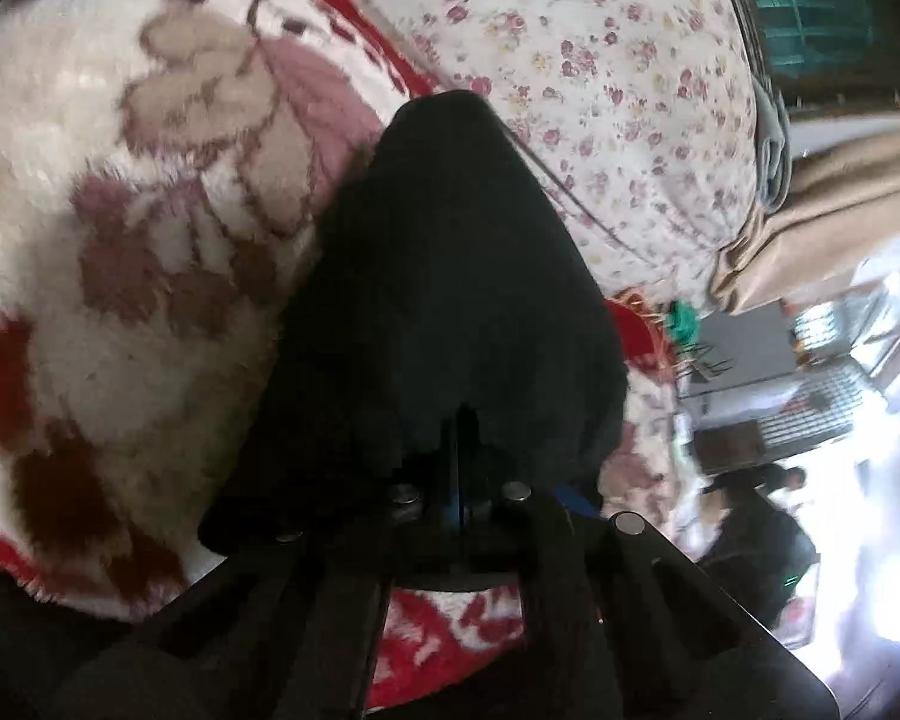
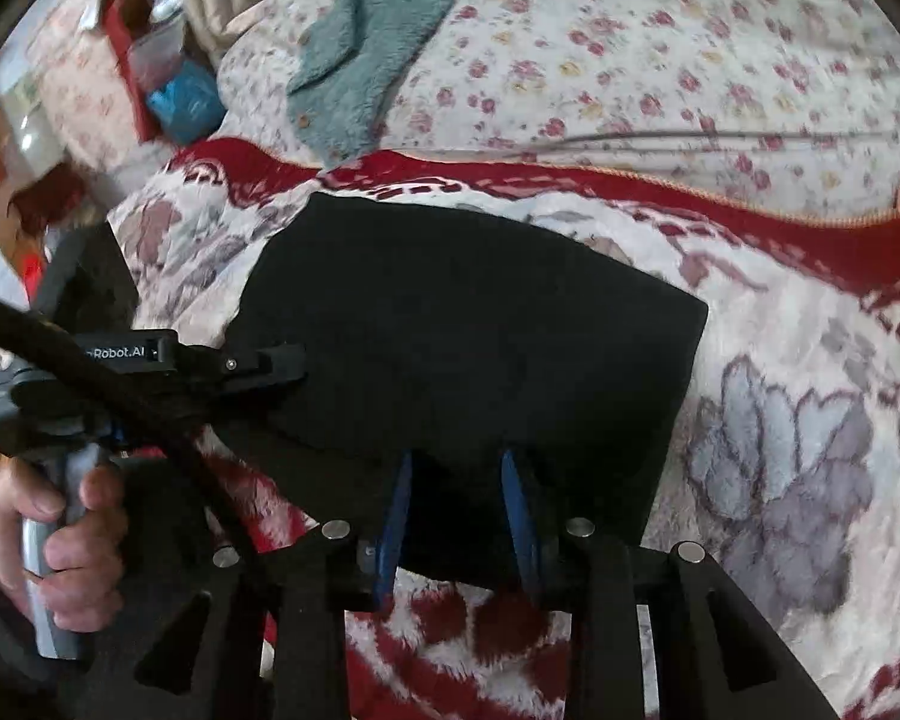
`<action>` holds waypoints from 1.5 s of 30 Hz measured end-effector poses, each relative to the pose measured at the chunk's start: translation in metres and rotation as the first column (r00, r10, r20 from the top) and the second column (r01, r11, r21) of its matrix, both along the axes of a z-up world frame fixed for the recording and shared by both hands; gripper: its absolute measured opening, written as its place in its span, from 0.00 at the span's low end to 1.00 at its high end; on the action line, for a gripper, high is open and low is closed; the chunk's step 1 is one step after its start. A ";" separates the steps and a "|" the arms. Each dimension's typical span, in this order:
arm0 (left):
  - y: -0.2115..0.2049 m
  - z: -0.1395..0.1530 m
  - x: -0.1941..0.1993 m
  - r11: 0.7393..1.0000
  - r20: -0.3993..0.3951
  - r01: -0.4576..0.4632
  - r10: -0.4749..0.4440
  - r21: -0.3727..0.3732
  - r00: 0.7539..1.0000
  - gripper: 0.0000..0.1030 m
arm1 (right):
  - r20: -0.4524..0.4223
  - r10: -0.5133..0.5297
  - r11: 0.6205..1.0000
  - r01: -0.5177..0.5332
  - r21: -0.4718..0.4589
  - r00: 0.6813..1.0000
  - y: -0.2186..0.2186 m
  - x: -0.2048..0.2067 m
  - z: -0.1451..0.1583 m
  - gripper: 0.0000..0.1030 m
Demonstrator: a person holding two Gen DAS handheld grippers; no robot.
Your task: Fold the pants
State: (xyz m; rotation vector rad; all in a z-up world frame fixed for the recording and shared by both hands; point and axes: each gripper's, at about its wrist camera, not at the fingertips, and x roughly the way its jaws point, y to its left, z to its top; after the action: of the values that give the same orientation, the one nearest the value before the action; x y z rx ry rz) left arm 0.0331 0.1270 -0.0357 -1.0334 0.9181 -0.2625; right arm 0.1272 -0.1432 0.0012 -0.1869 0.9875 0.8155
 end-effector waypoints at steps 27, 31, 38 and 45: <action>-0.017 0.030 0.074 0.837 0.096 0.009 -0.073 0.548 0.993 0.46 | 0.021 0.042 0.982 -0.045 0.182 0.999 0.000 0.064 -0.003 0.32; -0.010 0.032 0.071 0.869 0.113 -0.004 -0.060 0.494 0.992 0.46 | 0.041 0.044 0.981 -0.051 0.189 0.998 -0.001 0.061 -0.002 0.33; -0.010 0.033 0.071 0.873 0.119 -0.003 -0.064 0.488 0.991 0.46 | 0.118 0.016 0.982 -0.037 0.184 0.993 0.002 0.048 0.000 0.42; 0.002 0.031 0.068 0.931 0.133 -0.018 -0.033 0.365 0.991 0.46 | 0.218 0.029 0.987 -0.063 0.147 0.975 0.006 0.033 0.002 0.45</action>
State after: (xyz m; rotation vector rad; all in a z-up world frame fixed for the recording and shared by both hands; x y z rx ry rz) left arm 0.1014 0.1293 -0.0052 -0.6581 0.8079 -0.1579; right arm 0.1601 -0.1374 0.0027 -0.1629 0.7157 0.8900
